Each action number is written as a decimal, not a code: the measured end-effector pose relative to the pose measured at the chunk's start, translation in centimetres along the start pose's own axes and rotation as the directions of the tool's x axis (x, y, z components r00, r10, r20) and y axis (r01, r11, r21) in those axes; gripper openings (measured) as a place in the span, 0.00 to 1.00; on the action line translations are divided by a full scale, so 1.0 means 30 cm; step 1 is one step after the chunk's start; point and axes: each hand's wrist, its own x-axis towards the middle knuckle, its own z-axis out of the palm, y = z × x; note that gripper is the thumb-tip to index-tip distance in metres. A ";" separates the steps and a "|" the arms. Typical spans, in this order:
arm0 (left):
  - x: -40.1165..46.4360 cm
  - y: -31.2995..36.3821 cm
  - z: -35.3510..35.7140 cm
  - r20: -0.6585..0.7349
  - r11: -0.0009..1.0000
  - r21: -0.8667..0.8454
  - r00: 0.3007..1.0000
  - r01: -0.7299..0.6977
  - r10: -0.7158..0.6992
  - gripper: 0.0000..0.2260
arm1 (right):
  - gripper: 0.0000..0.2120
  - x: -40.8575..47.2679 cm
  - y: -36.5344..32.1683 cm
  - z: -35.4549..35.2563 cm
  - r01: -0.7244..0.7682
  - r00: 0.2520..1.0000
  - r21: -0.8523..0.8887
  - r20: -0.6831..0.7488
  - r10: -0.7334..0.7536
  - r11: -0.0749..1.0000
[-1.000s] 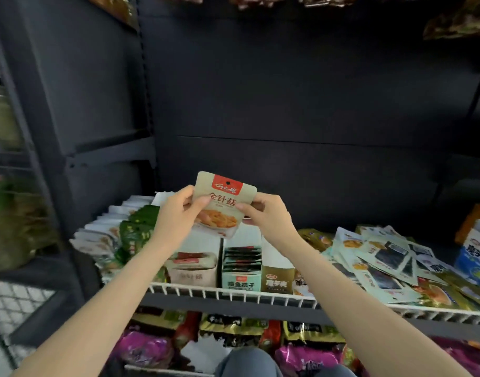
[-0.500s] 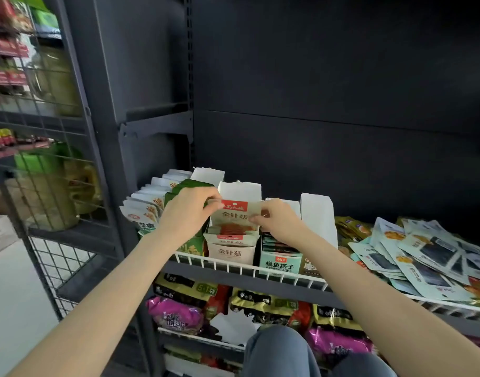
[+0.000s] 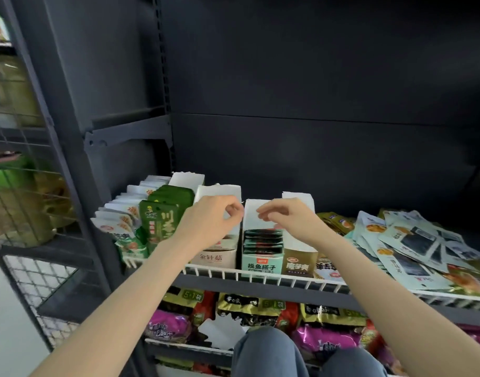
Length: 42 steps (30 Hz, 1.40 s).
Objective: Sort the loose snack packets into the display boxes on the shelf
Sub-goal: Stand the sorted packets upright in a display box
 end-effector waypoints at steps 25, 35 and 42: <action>0.363 0.620 0.803 0.498 0.980 -0.161 0.848 -0.114 0.181 0.21 | 0.13 -0.273 0.662 -0.510 -0.460 0.881 -0.779 -0.341 0.328 0.426; 0.365 0.616 0.653 0.126 0.853 -0.519 0.982 -0.058 0.143 0.15 | 0.09 -0.276 0.469 -0.559 -0.172 0.875 -0.251 -0.484 0.030 0.953; 0.274 0.528 0.400 -0.075 0.783 -0.612 0.994 -0.112 0.084 0.07 | 0.06 -0.260 0.281 -0.492 0.033 0.856 0.368 -0.490 0.163 0.929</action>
